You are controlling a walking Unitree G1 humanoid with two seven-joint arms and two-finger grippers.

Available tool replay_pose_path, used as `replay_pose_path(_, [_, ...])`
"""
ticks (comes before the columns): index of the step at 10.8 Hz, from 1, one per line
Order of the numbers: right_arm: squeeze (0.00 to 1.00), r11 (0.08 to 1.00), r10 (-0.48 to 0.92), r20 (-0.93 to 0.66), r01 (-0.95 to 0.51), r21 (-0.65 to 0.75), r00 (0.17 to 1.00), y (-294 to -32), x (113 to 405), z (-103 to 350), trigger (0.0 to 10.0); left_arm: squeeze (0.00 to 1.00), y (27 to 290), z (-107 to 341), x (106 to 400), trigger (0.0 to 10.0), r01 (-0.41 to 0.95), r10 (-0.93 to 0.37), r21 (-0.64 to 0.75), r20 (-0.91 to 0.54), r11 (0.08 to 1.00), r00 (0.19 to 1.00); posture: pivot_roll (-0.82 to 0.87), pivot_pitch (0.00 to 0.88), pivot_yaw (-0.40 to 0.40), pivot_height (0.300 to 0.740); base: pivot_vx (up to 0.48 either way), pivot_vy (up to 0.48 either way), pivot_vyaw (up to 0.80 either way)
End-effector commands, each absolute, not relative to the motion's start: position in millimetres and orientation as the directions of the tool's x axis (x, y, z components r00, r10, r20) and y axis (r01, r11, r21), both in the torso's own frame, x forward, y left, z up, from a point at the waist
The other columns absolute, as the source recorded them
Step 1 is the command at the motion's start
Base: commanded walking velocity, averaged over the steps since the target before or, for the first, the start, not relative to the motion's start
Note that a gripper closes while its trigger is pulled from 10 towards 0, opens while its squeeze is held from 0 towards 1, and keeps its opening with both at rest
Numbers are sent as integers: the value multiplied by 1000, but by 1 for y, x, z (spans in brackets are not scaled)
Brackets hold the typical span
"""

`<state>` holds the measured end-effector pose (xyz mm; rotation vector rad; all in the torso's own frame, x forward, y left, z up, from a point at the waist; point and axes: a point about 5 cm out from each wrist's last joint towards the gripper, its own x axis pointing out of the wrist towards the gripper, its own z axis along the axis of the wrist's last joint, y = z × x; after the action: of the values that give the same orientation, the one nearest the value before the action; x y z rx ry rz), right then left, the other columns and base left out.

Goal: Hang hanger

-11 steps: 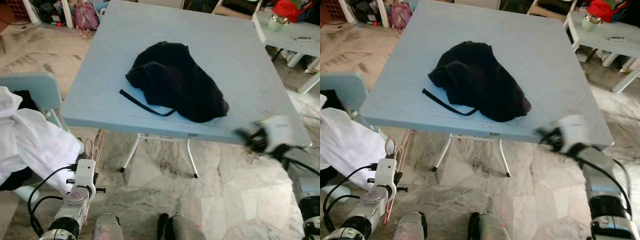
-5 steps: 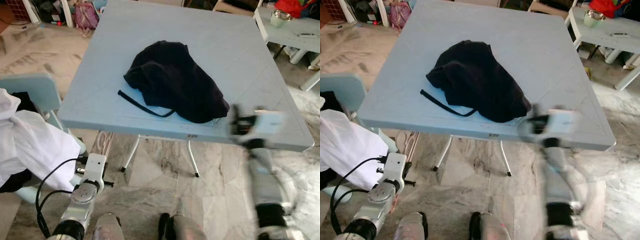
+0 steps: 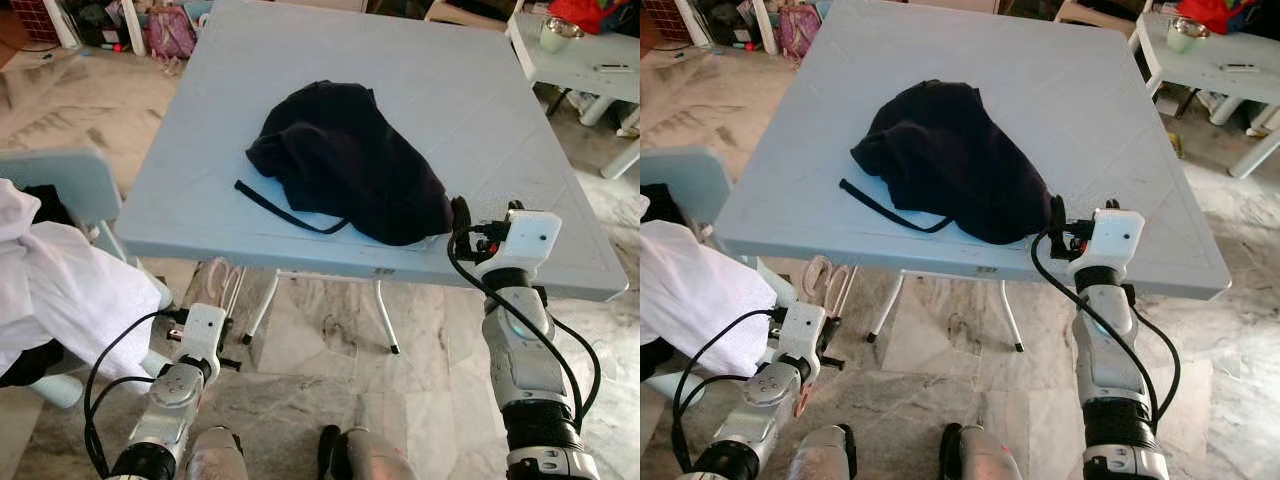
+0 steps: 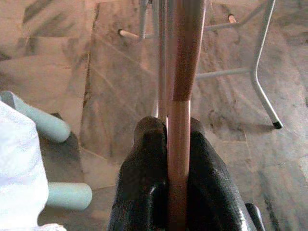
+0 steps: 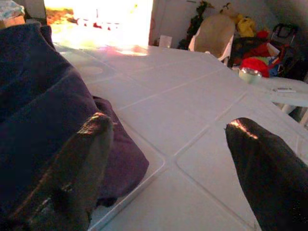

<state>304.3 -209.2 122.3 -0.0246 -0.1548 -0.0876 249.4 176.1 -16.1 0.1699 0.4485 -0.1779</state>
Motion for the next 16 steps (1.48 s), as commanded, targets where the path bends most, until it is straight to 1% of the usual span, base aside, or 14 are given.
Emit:
replay_pose_path(1, [0,994,-101,153,106,-21,983,-212,303,124,10000,0,175,-18,246,10000,220,-140,124,-460,968,877,7,141,-77,740,-251,0,0])
replay_pose_path(10, [0,994,-107,131,111,-19,985,-210,306,122,10000,0,175,-21,247,10000,236,-142,133,-494,963,858,7,142,-69,740,-326,0,0])
replay_pose_path(11, [0,994,-109,110,110,4,988,-210,307,118,10000,0,174,-19,250,10000,237,-142,141,-485,961,863,8,140,-72,740,-341,0,0])
replay_pose_path(13, [0,995,-97,78,95,26,992,-207,312,114,10000,0,175,-12,256,10000,217,-134,139,-447,966,884,11,150,-66,740,0,0,0])
replay_pose_path(14, [0,993,-109,57,107,43,992,-207,311,110,10000,0,177,-10,255,10000,201,-128,124,-435,972,891,10,161,-63,740,0,0,0])
replay_pose_path(15, [0,994,-108,36,107,29,994,-207,308,104,10000,0,178,-13,251,10000,186,-128,89,-449,978,885,12,161,-65,740,0,0,0])
replay_pose_path(16, [0,994,-107,18,106,35,994,-206,306,99,10000,0,178,-13,250,10000,182,-129,79,-445,980,886,13,159,-67,740,0,480,0])
